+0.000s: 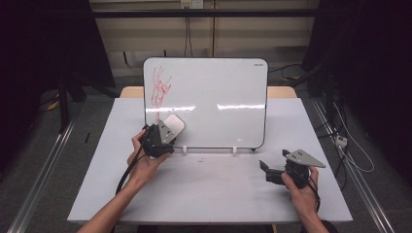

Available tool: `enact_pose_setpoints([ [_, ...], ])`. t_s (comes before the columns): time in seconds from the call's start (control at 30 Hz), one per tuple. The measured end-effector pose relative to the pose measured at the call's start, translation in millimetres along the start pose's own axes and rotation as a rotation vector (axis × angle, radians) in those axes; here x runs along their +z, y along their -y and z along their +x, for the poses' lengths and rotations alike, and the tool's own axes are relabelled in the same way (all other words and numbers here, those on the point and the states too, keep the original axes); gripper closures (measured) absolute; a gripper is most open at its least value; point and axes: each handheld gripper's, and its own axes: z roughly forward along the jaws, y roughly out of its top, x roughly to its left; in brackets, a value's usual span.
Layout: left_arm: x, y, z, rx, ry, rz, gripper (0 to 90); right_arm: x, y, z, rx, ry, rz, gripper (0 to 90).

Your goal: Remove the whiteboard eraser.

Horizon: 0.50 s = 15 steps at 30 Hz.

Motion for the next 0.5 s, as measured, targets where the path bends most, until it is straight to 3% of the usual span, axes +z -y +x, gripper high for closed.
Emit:
enact_pose_setpoints([
  [0.37,-1.7,3.6,8.1,-0.093,0.080,-0.035,31.3,0.2,0.1,-0.4,0.002,-0.001,0.001,6.0],
  [0.43,-2.5,4.3,10.3,-0.085,0.091,-0.030,31.3,0.2,0.0,-0.3,0.003,-0.002,0.001,6.0],
  [0.5,-3.0,5.1,10.8,-0.101,0.100,-0.038,31.3,0.1,-0.1,-0.1,0.003,-0.002,0.000,6.0],
])
